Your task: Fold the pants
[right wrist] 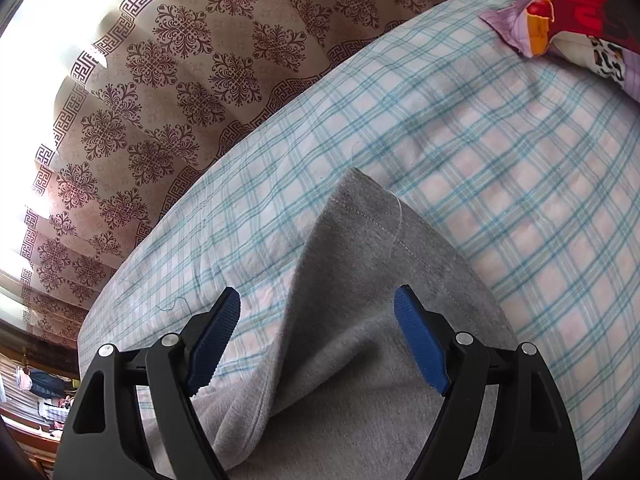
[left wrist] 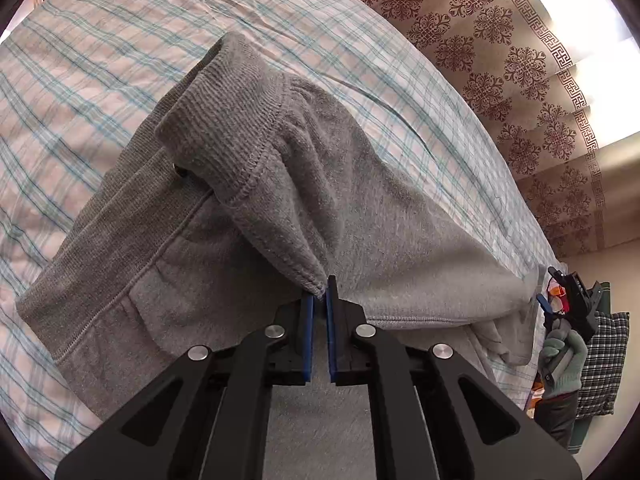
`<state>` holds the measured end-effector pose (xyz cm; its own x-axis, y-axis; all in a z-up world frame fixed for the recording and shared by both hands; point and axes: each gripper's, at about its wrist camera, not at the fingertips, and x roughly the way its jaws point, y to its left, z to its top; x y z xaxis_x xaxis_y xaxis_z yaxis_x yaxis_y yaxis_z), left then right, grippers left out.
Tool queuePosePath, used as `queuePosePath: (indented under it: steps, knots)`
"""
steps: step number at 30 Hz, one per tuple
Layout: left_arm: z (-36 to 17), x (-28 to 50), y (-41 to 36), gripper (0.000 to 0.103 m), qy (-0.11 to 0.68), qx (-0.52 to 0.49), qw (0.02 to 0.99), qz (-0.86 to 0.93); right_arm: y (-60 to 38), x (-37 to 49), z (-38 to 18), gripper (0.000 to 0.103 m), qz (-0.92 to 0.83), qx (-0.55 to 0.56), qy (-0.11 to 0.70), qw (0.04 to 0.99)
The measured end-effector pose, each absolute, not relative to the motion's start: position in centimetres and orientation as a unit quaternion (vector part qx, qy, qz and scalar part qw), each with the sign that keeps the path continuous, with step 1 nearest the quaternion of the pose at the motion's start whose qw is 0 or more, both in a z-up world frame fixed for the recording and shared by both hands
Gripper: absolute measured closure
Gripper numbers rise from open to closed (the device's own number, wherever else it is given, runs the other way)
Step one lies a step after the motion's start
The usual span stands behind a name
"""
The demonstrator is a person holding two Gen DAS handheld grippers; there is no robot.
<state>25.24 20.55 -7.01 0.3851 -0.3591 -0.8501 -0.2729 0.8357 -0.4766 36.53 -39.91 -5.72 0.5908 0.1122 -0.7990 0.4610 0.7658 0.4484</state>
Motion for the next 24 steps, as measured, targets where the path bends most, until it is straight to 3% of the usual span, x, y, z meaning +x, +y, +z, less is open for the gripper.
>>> queuePosePath:
  steps: [6,9,11,13,16,24]
  knots:
    - [-7.3,24.6,20.4,0.098,0.555,-0.285,0.781,-0.027,-38.7,39.6,-6.5,0.027,-0.146,0.296,0.453,0.828]
    - [-7.0,24.4,20.3,0.098,0.554,-0.282,0.783,-0.029,-38.1,40.5,-7.4,0.043,-0.169,0.266,0.477,0.82]
    - [-6.7,24.3,20.3,0.098,0.552,-0.281,0.784,-0.031,-38.1,40.5,-7.9,0.059,-0.181,0.253,0.487,0.816]
    - [-6.2,24.2,20.3,0.098,0.549,-0.278,0.787,-0.033,-38.3,39.9,-7.8,0.083,-0.178,0.249,0.484,0.82]
    - [-5.3,24.2,20.3,0.098,0.543,-0.271,0.794,-0.038,-38.7,38.0,-6.3,0.097,-0.171,0.239,0.464,0.836]
    - [-1.2,23.5,20.7,0.098,0.507,-0.275,0.815,-0.05,-40.0,30.3,1.3,0.098,-0.149,0.233,0.388,0.879]
